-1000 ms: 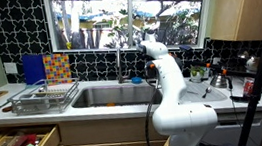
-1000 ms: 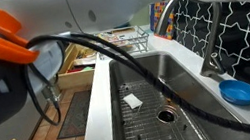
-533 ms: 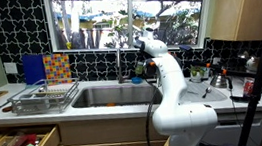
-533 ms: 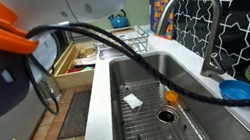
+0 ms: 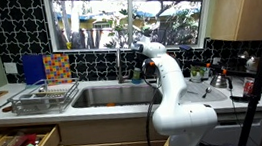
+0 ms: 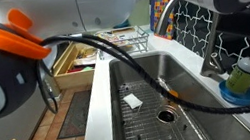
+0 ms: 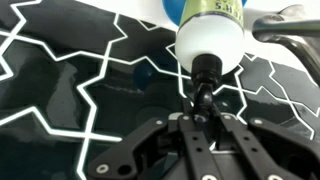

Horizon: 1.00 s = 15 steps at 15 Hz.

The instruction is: Exchange the two hand wash soap bottled on the sink, then put the hand wash soap on the blue plate next to the edge

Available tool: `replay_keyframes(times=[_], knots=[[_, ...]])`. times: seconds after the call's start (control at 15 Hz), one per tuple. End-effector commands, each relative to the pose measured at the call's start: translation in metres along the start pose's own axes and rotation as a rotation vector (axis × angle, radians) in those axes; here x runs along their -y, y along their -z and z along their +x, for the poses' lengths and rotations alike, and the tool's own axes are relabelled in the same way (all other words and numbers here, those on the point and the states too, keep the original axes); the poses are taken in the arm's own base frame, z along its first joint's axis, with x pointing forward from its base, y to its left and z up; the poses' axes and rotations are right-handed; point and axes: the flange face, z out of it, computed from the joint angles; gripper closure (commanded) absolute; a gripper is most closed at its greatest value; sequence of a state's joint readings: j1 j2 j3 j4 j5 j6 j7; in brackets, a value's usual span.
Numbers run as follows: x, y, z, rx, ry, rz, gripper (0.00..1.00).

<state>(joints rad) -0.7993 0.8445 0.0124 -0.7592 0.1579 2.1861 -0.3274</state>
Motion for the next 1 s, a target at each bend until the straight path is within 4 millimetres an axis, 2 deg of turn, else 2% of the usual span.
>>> replay_keyframes(times=[0.0,0.2,0.27,0.33,0.4,0.67,0.87,0.93], knots=[[0.000,-0.013,-0.010,0.006,0.030,-0.003,0.96],[0.001,-0.020,-0.013,-0.014,0.047,-0.017,0.96],[0.001,-0.022,-0.013,-0.025,0.044,-0.022,0.59],[0.002,-0.021,-0.014,-0.022,0.046,-0.020,0.58],[0.003,-0.020,-0.015,-0.018,0.042,-0.018,0.53],[0.003,-0.001,-0.012,0.003,0.025,-0.009,0.23],[-0.008,0.020,-0.006,-0.011,-0.015,-0.062,0.01],[-0.015,0.026,-0.004,-0.019,-0.038,-0.075,0.00]])
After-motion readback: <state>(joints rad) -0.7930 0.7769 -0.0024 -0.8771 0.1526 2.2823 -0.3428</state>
